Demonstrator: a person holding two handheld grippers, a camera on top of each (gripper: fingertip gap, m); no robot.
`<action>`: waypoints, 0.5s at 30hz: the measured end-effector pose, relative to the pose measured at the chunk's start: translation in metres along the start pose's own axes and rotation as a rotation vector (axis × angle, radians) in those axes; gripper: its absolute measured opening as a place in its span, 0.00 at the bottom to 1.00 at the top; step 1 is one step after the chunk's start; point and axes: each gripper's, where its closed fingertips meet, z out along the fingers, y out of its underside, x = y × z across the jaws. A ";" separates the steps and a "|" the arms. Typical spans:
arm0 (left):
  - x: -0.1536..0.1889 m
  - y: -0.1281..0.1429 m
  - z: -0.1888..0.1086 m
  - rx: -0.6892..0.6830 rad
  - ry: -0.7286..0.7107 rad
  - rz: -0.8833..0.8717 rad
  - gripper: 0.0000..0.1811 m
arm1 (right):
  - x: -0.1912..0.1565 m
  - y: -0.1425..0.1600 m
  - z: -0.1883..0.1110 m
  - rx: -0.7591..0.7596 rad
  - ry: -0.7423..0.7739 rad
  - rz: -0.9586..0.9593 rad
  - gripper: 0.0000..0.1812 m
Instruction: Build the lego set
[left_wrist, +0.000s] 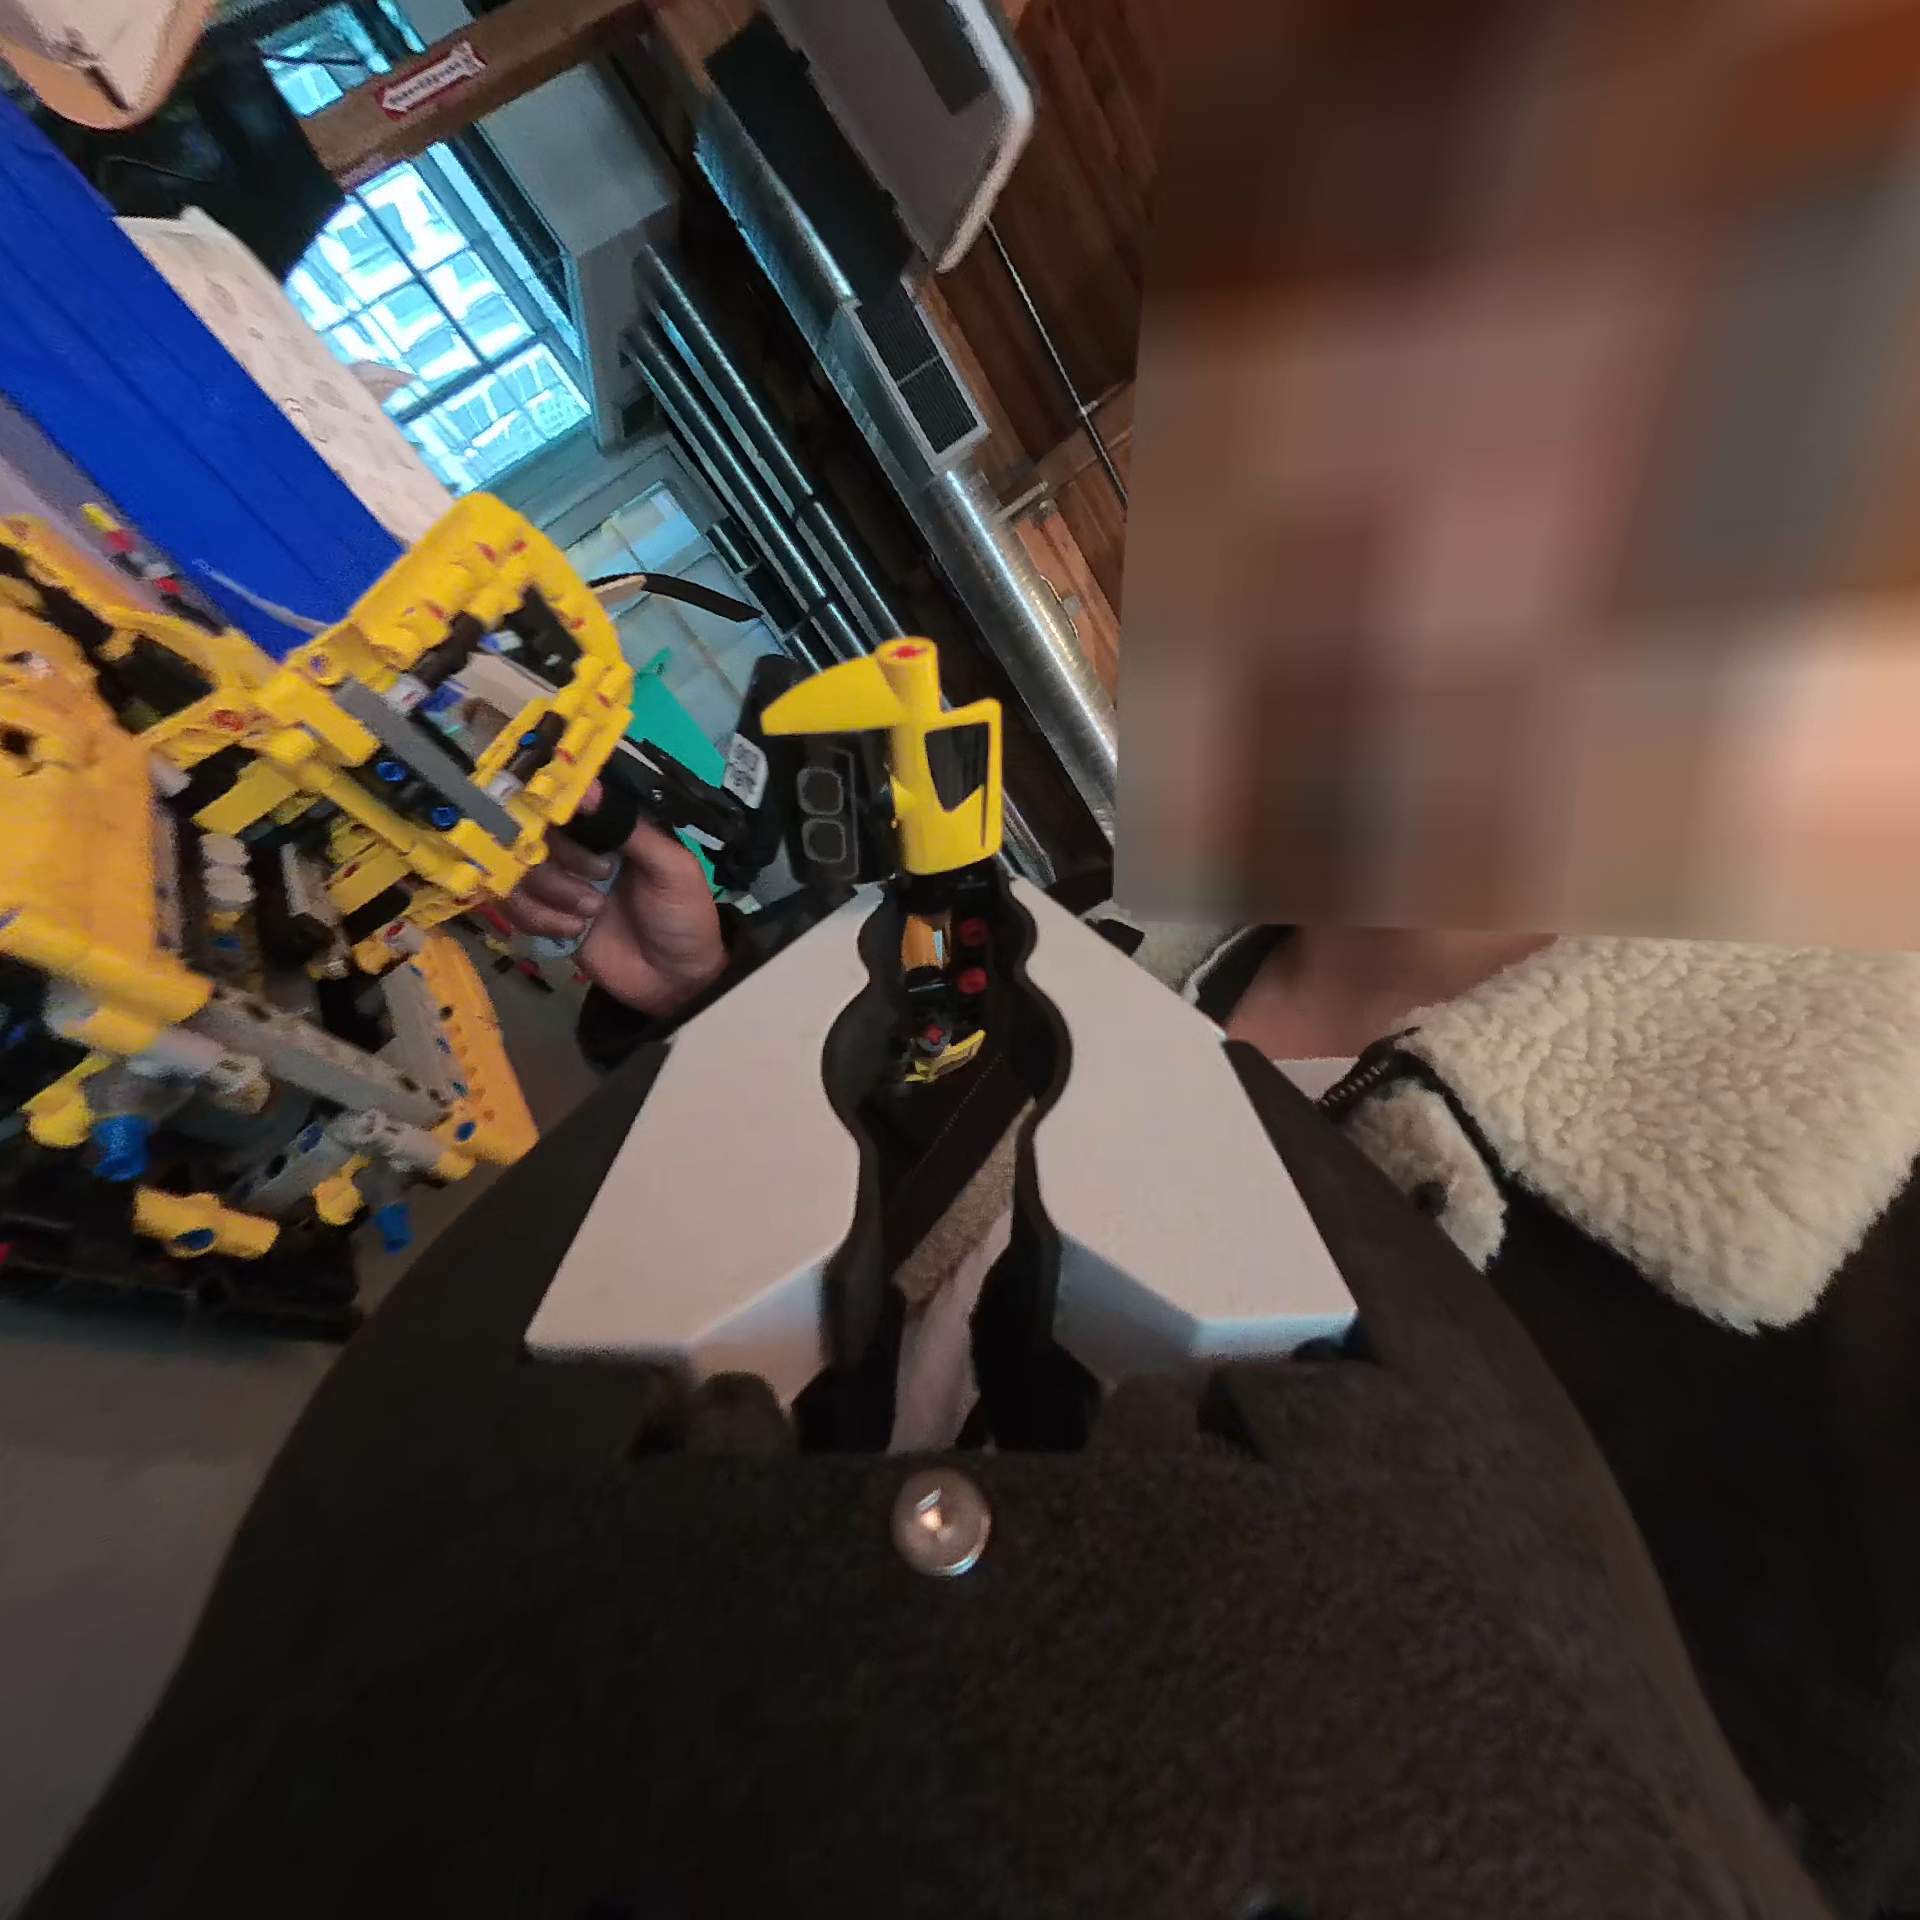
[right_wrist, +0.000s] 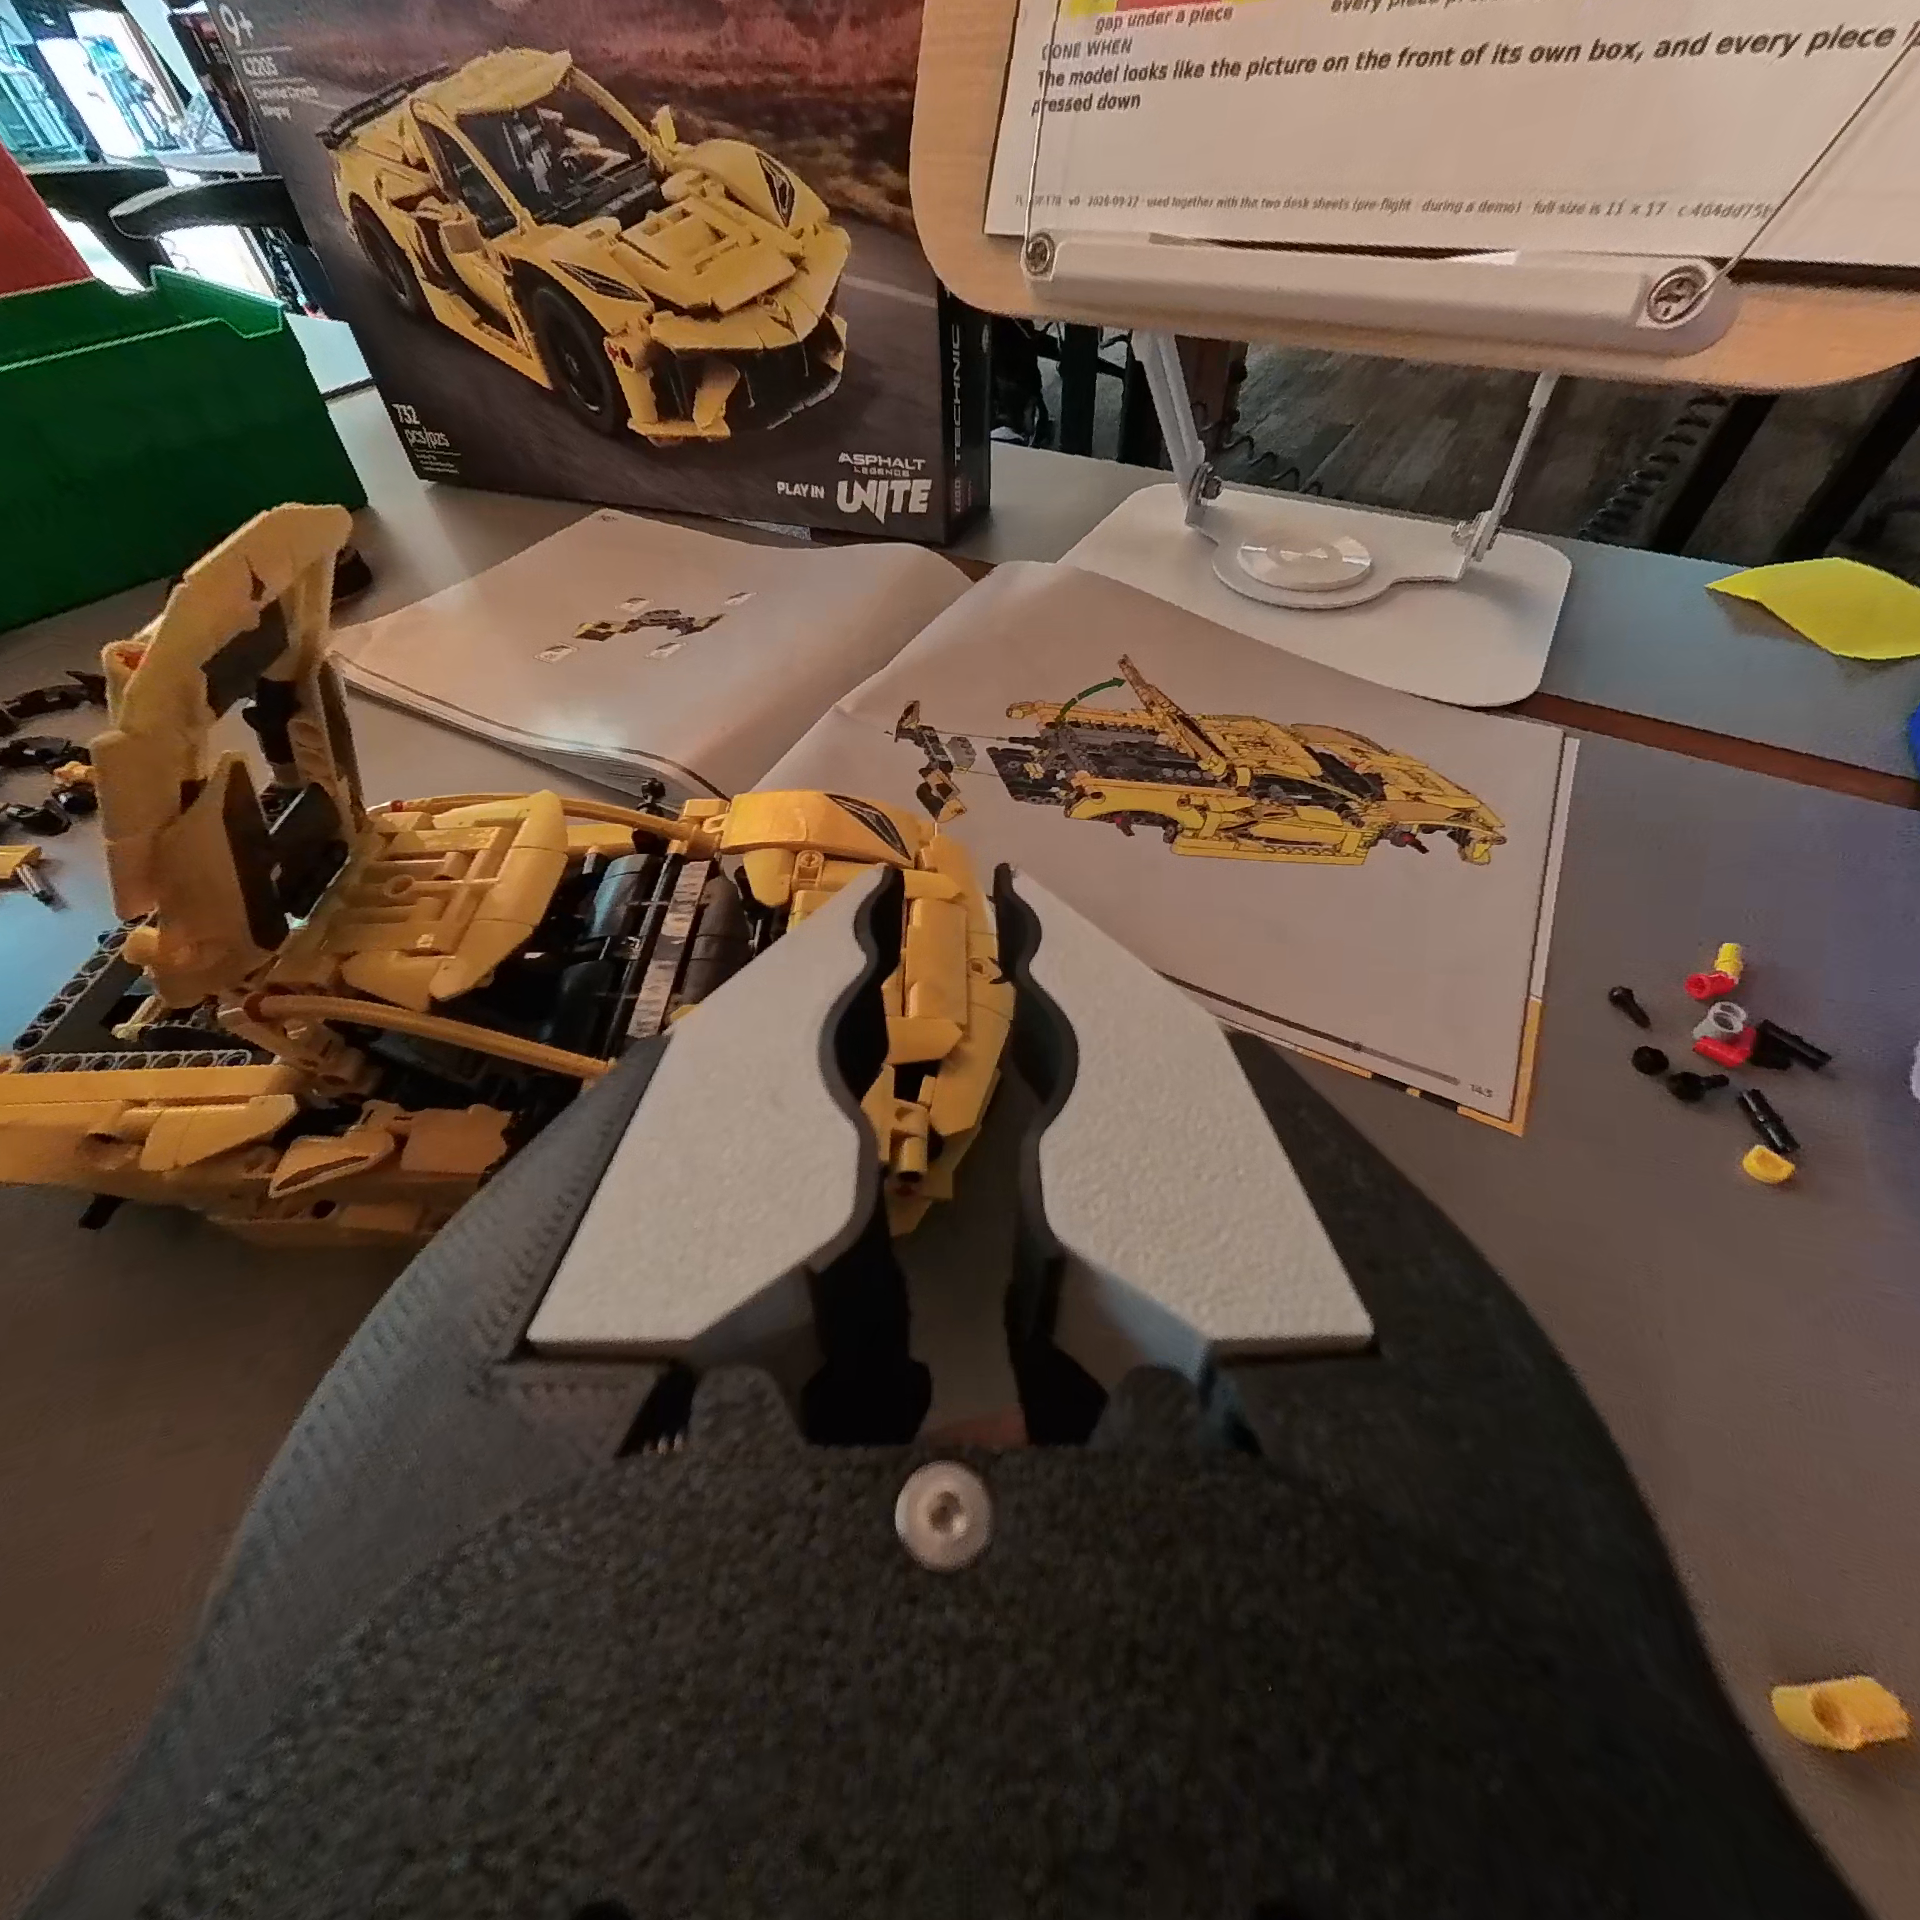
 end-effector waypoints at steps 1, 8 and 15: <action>-0.006 -0.001 -0.002 0.006 -0.026 -0.014 0.09 | 0.000 0.000 0.000 -0.002 0.000 0.000 0.10; -0.046 -0.004 -0.016 0.034 -0.270 -0.028 0.09 | 0.002 0.001 0.000 -0.007 0.010 0.001 0.10; -0.071 -0.003 -0.028 0.038 -0.432 -0.046 0.09 | 0.001 0.003 0.001 -0.017 0.012 -0.001 0.10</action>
